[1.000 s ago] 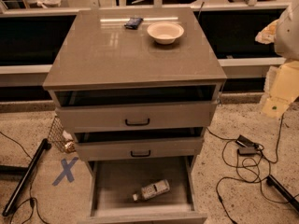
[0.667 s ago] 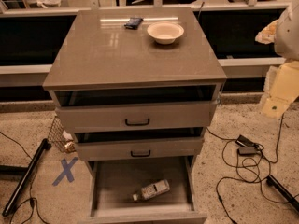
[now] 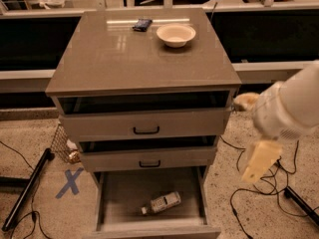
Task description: Pick blue plastic bottle from bottom drawer and place on counter
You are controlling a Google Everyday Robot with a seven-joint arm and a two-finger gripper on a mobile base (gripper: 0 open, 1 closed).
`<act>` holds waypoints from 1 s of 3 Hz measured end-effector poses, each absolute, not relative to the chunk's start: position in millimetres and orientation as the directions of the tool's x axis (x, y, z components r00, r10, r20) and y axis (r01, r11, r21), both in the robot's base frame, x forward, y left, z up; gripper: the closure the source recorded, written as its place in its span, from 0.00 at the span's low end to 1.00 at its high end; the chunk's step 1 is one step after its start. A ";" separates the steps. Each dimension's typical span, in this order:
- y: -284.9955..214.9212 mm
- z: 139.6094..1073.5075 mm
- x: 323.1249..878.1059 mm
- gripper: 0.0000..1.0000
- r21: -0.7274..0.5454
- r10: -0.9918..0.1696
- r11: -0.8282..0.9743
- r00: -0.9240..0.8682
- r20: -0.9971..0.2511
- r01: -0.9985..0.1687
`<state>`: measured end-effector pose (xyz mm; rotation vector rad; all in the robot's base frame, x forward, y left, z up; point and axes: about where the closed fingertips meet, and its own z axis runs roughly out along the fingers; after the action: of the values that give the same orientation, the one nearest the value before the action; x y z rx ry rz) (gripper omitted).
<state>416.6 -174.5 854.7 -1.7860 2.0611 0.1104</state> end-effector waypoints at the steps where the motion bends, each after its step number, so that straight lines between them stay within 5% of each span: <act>1: -169.3 831.0 404.5 0.00 -0.204 -0.909 0.177 -0.080 -0.410 -0.963; 2: -148.0 754.4 425.3 0.00 -0.121 -0.946 0.117 -0.073 -0.316 -0.986; 3: -142.0 692.9 441.3 0.00 -0.110 -0.932 0.093 -0.048 -0.360 -0.990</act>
Offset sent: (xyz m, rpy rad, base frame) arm 0.0359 0.0071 -0.1782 -0.2694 0.1808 0.0843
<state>441.3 -142.0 692.9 -1.8956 2.0402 0.2379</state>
